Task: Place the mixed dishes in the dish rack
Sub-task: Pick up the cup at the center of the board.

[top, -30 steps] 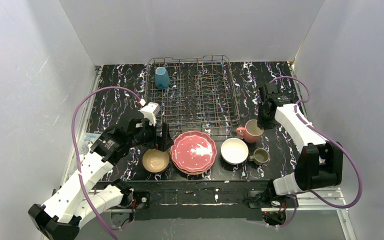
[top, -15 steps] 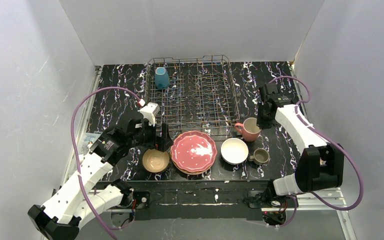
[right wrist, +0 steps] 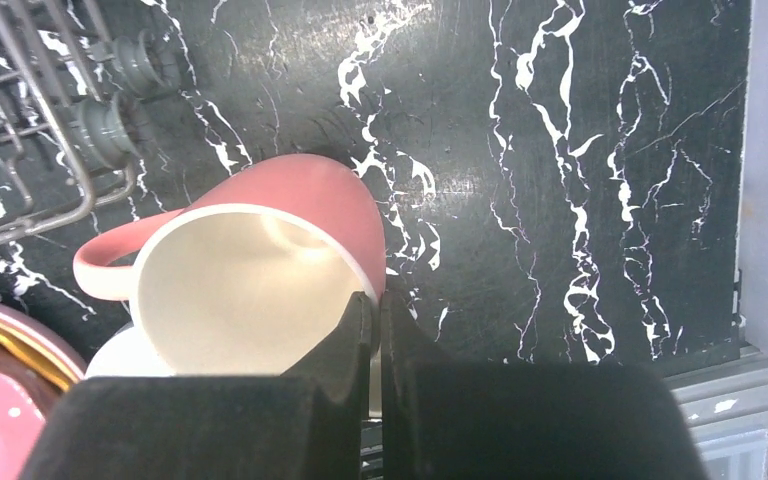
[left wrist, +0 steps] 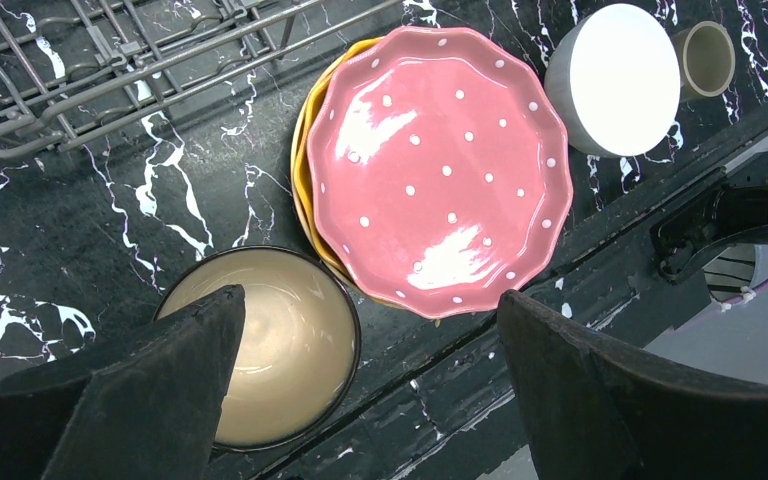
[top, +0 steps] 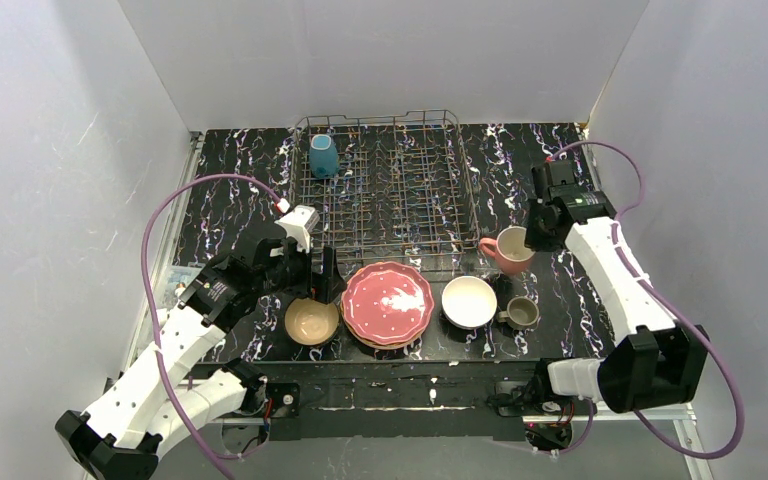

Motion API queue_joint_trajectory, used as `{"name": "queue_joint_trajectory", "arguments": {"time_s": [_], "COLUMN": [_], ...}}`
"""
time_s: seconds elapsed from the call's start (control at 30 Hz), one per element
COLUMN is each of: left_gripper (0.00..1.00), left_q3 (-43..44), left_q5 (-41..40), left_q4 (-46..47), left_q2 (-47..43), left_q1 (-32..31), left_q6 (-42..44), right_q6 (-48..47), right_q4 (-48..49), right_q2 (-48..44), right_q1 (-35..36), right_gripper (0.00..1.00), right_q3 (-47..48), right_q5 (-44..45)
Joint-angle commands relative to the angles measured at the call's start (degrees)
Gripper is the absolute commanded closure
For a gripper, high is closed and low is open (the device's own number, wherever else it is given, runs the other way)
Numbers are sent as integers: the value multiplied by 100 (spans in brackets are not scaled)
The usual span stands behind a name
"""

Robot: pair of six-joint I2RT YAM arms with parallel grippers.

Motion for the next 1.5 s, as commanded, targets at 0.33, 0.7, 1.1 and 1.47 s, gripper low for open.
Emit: {"name": "queue_joint_trajectory", "arguments": {"time_s": [0.33, 0.7, 1.1, 1.47], "left_gripper": [4, 2, 1, 1], "left_q3": [-103, -114, -160, -377], "left_q5": [85, 343, 867, 1593], "left_q4": [134, 513, 1057, 2589], "left_q2": [-111, -173, -385, -297], "left_q1": [-38, -30, -31, -30], "left_q6": [-75, -227, -716, -1668], "right_q6": [93, 720, 2202, 4246], "right_q4": [-363, 425, 2274, 4656], "right_q2": [-766, -1113, -1519, -1944], "right_q1": [-11, -11, -11, 23], "right_gripper": [99, 99, 99, 99], "right_q3": [1295, 1175, 359, -775], "right_q5": [-774, -2529, -4076, -4885]}}
